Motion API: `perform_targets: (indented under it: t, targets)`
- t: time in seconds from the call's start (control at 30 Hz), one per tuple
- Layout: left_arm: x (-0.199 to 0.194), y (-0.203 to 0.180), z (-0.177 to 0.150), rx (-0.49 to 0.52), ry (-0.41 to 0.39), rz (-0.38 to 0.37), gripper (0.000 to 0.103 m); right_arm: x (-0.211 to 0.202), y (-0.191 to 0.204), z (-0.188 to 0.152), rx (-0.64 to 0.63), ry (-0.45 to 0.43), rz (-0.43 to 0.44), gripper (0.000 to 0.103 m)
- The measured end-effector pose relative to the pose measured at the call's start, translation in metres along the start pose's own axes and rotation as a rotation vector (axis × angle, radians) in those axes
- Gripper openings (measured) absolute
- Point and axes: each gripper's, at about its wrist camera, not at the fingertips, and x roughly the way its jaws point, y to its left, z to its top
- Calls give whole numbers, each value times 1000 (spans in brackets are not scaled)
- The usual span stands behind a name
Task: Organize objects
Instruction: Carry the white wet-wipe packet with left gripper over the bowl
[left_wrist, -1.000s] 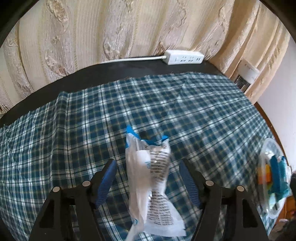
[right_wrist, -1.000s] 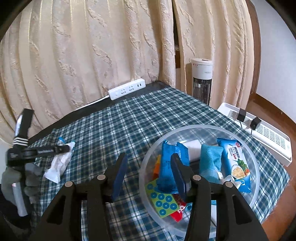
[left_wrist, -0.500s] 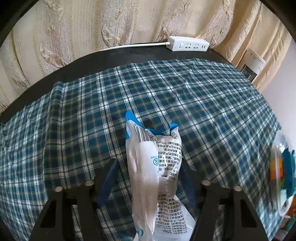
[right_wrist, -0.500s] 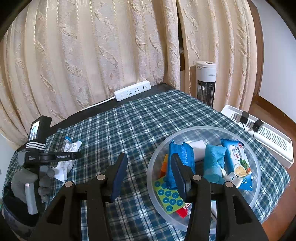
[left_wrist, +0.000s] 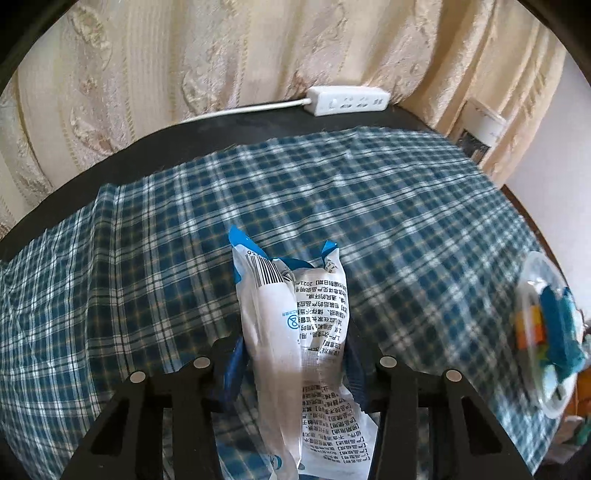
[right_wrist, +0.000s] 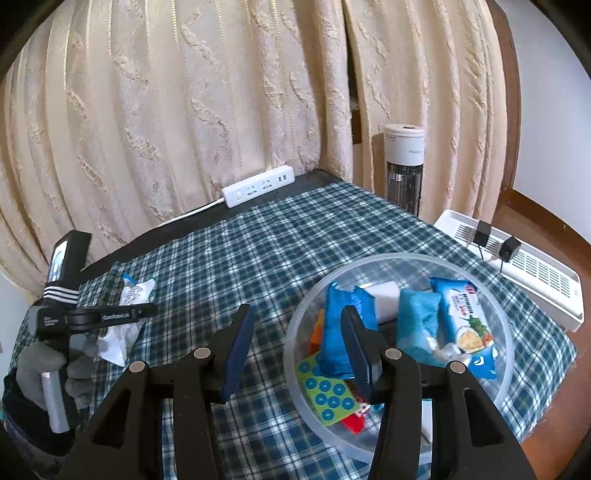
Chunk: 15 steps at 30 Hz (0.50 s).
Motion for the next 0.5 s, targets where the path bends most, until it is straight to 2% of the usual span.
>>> perform_targets:
  t: [0.5]
  targets:
    - [-34,-58,-11,98,-50,-155,49,-22,-86,-8,166,-31,-113,50]
